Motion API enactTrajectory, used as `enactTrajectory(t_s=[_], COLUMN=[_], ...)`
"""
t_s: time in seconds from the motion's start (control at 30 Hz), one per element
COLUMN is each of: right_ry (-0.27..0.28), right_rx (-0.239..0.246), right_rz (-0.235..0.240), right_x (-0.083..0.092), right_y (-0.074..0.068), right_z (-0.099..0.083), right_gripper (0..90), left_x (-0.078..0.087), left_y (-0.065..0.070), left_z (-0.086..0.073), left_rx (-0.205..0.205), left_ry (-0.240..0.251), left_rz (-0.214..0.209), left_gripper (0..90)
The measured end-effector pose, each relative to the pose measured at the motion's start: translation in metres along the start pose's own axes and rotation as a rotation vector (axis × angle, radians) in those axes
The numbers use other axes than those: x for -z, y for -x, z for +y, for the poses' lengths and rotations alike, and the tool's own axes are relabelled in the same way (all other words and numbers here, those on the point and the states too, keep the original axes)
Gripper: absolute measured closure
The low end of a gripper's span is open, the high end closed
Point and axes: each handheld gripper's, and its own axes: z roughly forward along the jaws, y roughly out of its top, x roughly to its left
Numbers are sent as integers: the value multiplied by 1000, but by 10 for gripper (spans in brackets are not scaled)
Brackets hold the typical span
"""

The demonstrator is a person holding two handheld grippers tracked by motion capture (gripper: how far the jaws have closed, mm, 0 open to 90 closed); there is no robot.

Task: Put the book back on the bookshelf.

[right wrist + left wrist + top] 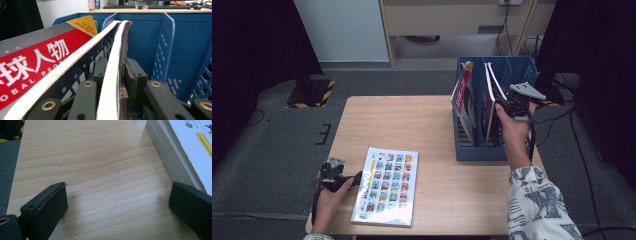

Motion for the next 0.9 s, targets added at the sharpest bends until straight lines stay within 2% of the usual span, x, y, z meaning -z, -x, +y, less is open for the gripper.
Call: enactTrajectory(t_s=[0.2, 0.37, 0.9], right_ry=[1, -9, -35], right_rx=[14, 14, 24], right_rz=[12, 14, 22], right_x=[8, 12, 18], right_y=[-3, -3, -3], right_z=[1, -6, -23], right_gripper=[661, 638, 629], left_x=[0, 0, 0], left_y=[0, 0, 0], left_z=[0, 0, 0], left_rx=[0, 2, 2], left_ry=[0, 1, 0], left_rz=[0, 2, 2], left_gripper=[15, 15, 15])
